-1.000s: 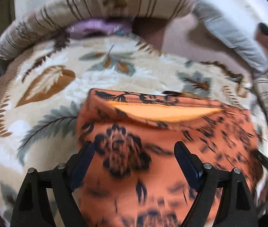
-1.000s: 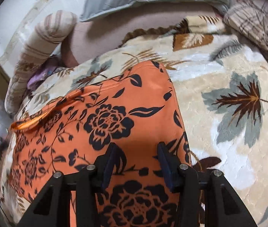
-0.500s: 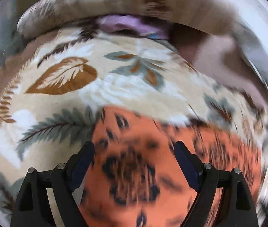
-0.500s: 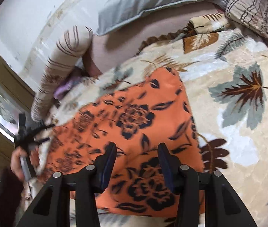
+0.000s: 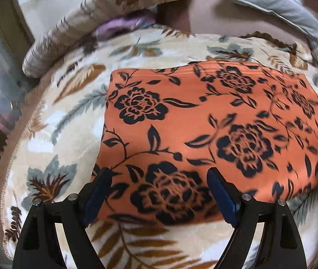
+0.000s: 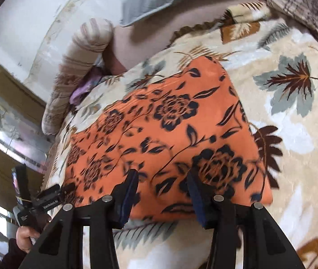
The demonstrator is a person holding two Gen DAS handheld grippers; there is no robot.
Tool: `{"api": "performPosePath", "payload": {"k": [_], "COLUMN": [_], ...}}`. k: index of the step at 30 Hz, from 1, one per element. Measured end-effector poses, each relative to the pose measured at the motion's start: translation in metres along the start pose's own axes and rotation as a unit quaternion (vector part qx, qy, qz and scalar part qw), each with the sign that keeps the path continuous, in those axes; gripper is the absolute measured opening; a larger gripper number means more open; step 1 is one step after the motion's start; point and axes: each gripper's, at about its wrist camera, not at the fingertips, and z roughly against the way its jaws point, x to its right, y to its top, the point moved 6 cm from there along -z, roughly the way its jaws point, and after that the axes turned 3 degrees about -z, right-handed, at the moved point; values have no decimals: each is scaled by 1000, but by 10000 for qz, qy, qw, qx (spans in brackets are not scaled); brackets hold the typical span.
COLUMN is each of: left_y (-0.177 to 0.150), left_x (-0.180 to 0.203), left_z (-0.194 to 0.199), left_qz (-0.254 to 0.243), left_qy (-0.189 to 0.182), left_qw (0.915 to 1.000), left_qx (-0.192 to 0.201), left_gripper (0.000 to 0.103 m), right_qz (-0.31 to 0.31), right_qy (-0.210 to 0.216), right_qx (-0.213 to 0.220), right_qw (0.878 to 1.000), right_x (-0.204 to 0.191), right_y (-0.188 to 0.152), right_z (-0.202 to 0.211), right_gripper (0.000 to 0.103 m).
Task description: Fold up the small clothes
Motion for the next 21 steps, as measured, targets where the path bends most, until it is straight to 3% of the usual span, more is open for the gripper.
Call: {"api": "performPosePath", "payload": {"k": [3,5,7,8,12,14,21], "left_y": [-23,-23,-24,-23,-23,-24,-24], "left_x": [8,6,11,14,22,25,37], "left_z": [-25,-14,5,21,85,108,158], "left_qz": [-63,97,25,-82,-346,-283,-95], "left_qy": [72,113,-62,-25,283,300,538], "left_qw": [9983,9990,9995,9999,9947,9919,9861], "left_qx": [-583,-429,-323,-61,930,1205,1568], "left_gripper": [88,87,87,87,87,88,88], "right_qz": [10,161,258,254,315,455,703], "right_qy": [-543,-749,-548,-336,-140,-110,-114], "right_qx": [-797,-583,-423,-243,453,825,1396], "right_qw": [9953,9954,9973,9988,9984,9955,9876], "right_x": [8,3,-11,-18,-31,-39,-48], "right_y": [-25,-29,-28,-27,-24,-26,-41], "right_z": [-35,-34,-19,-7,39,63,109], "right_gripper": [56,55,57,57,57,57,60]}}
